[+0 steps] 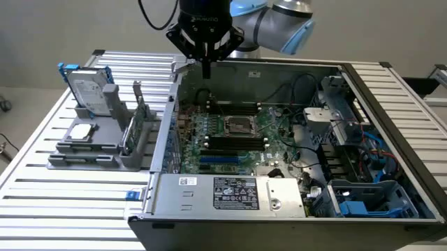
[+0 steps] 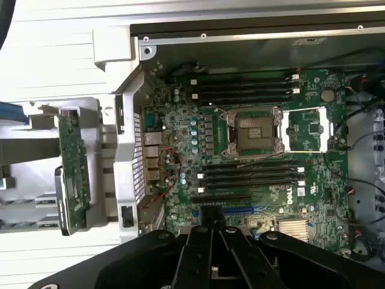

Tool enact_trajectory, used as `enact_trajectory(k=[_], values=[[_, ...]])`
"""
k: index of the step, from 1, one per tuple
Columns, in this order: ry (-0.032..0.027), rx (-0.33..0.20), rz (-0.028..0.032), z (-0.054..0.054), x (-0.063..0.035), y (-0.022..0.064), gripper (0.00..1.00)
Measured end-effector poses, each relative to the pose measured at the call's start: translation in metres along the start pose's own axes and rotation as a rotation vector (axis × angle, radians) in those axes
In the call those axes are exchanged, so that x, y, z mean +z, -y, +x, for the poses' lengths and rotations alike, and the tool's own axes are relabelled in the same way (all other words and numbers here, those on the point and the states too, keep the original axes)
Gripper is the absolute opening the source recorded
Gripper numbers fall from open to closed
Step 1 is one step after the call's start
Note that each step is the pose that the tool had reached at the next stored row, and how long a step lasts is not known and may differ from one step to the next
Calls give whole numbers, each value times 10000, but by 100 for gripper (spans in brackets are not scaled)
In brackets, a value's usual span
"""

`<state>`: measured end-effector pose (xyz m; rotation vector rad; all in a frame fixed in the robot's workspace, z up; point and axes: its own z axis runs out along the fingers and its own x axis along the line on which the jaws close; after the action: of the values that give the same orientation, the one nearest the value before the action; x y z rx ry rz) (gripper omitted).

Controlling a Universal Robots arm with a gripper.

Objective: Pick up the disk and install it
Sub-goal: 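Reach for the disk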

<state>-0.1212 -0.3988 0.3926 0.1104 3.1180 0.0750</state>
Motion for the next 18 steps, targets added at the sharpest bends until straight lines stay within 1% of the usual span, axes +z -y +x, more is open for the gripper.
enact_trajectory(k=[9,11,18], values=[[1,0,0,1,0,0,11],[-1,0,1,25,-1,1,11],[1,0,-1,343,-4,-36,11]])
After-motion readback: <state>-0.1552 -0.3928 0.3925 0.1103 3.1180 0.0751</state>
